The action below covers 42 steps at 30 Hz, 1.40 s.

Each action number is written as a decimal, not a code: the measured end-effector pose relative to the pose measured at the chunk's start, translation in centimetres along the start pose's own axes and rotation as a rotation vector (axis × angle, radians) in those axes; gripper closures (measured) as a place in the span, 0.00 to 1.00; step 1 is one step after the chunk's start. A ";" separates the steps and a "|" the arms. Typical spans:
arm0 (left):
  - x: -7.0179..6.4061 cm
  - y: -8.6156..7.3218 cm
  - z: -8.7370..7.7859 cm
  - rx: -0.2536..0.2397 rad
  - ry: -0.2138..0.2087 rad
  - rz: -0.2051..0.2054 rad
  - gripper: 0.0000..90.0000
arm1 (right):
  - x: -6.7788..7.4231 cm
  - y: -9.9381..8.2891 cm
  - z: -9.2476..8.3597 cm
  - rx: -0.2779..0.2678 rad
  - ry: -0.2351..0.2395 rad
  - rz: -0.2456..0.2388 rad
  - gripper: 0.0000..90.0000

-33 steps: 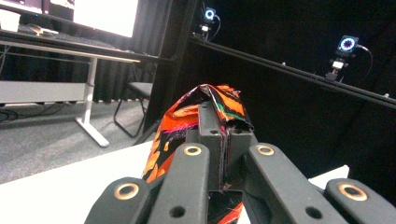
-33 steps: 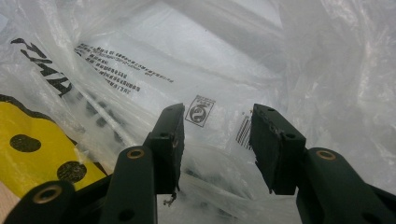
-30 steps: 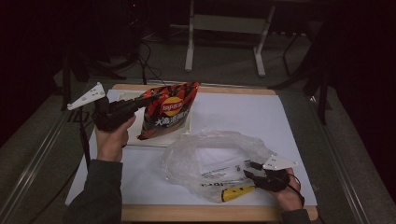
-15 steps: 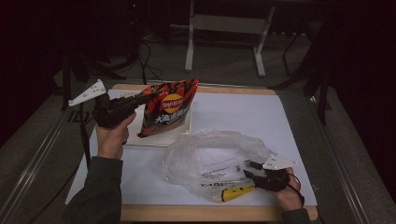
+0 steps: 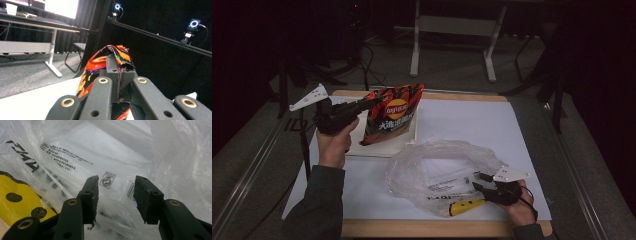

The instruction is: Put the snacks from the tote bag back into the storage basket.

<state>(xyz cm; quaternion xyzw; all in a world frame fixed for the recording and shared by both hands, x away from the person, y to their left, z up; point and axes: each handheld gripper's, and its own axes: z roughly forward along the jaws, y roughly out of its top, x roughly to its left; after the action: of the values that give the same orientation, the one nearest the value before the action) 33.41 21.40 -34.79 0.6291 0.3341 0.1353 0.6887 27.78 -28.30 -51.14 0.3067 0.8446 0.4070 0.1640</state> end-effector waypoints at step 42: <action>3.0 -1.3 2.9 0.058 0.057 -0.050 1.00 | 0.0 -0.3 0.0 0.000 -0.001 0.010 0.60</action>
<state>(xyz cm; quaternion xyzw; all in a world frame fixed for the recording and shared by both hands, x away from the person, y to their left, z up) 37.11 20.74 -36.93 0.6362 0.3727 0.1262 0.6636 27.68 -28.46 -51.36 0.3109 0.8431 0.4076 0.1624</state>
